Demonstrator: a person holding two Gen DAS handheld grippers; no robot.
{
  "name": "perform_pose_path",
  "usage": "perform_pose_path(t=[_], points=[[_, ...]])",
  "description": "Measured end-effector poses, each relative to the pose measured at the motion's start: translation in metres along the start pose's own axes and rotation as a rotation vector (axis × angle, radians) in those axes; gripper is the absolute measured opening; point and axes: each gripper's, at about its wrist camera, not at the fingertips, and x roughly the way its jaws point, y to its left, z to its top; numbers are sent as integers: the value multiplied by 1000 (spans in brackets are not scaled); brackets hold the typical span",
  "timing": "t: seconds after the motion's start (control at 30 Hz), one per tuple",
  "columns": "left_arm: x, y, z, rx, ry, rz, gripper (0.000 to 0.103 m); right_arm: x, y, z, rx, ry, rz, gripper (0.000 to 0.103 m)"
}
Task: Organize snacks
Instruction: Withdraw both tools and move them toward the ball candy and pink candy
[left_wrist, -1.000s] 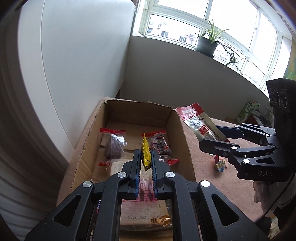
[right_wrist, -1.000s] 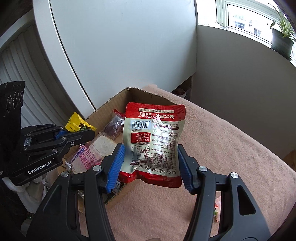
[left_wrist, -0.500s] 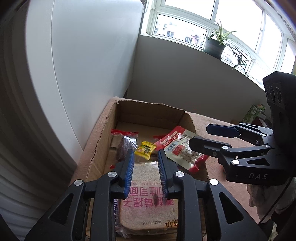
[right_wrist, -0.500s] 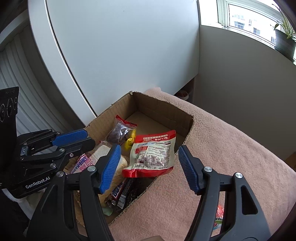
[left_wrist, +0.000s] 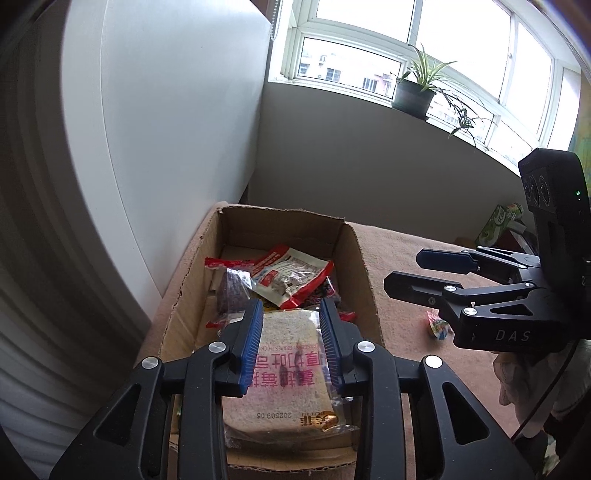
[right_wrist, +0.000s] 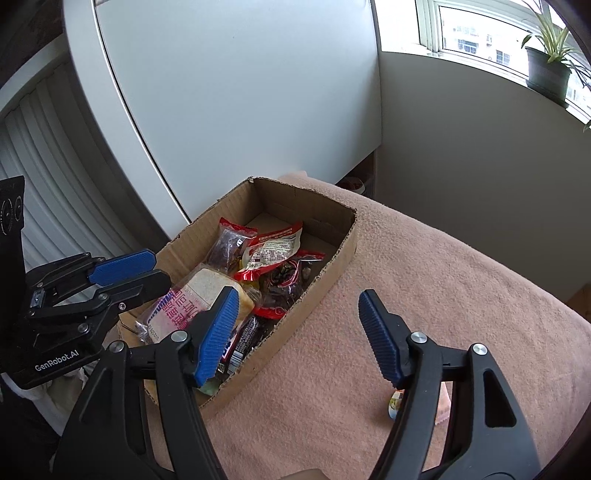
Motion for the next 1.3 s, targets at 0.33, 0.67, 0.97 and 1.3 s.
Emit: perform_pose_path(t=[0.33,0.67,0.97,1.3], points=[[-22,-42,-7,54,-43,-44,43,-47,-30,-37,42,-30,-47,70],[-20,-72,-32,40,-15,-107,44,-88,-83,-88,99,-34,-144,70],[-1,-115,-57,93,49,-158,44,-80,-110,-123,112,34,-147,70],[38,-150,-63,139,122,-178,44,-49,-116,-134,84,88,-108,70]])
